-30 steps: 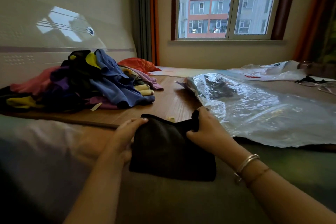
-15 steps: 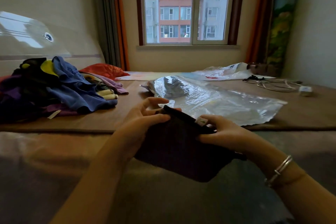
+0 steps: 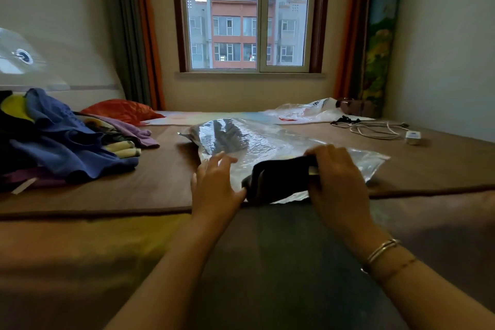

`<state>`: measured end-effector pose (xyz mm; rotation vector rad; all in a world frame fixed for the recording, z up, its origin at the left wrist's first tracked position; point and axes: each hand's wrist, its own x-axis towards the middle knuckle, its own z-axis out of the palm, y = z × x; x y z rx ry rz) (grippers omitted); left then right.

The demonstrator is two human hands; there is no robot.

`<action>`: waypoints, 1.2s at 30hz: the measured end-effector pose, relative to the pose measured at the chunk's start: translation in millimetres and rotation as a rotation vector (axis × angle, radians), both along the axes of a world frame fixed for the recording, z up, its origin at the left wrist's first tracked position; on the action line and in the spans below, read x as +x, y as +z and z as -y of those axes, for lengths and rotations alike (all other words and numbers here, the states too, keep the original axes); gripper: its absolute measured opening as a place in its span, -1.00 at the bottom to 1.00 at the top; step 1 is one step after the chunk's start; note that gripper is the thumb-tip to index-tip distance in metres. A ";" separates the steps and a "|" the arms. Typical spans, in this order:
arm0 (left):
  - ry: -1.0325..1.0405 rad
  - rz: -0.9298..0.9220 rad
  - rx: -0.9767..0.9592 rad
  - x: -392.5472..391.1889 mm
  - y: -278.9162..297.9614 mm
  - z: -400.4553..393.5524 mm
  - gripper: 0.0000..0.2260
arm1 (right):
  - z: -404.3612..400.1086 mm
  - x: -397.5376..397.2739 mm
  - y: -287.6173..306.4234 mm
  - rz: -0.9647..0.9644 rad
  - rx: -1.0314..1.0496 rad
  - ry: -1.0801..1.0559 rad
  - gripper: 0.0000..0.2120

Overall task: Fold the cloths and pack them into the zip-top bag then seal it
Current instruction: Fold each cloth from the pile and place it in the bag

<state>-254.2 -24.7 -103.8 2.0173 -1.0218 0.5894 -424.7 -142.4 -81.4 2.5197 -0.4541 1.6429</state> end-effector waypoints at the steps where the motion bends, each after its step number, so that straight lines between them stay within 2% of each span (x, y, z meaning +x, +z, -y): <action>1: -0.004 -0.019 -0.016 2.4 -2.1 1.1 -0.63 | 1.8 6.6 -3.6 -0.011 -0.016 0.009 -0.61; 5: -0.024 -0.085 -0.053 10.3 -5.2 -2.2 -0.77 | 8.5 24.8 -11.6 -0.018 -0.017 0.017 -0.62; 10: -0.073 -0.176 -0.020 24.9 -8.5 -11.2 -0.70 | 16.1 31.3 -17.3 -0.015 -0.028 -0.007 -0.62; 13: -0.151 -0.212 0.072 30.7 -7.8 -13.8 -0.64 | 17.6 33.0 -16.5 0.070 0.023 -0.029 -0.63; 17: -0.100 -0.149 0.180 28.4 -7.2 -10.8 -0.64 | 21.4 34.8 -16.1 0.173 0.074 -0.055 -0.55; 19: -0.048 -0.078 0.157 22.6 -7.3 -6.6 -0.67 | 21.0 34.0 -16.6 0.203 0.076 -0.024 -0.55; 22: 0.002 -0.009 0.023 15.2 -6.5 0.3 -0.75 | 16.3 32.3 -16.4 0.214 0.031 0.060 -0.65; 26: -0.022 -0.062 -0.222 17.4 -0.4 6.0 -0.84 | 10.0 38.0 -17.6 0.090 -0.020 0.073 -0.70; 29: -0.127 -0.130 -0.359 15.0 4.5 4.4 -0.88 | 6.7 48.1 -19.8 -0.021 -0.036 0.049 -0.64; 33: -0.266 -0.191 -0.417 6.5 5.6 -6.1 -0.89 | 0.3 73.2 -23.1 -0.181 -0.002 0.020 -0.64; 36: -0.296 -0.239 -0.433 4.8 7.1 -19.9 -0.88 | -5.0 93.2 -24.2 -0.311 0.008 0.012 -0.66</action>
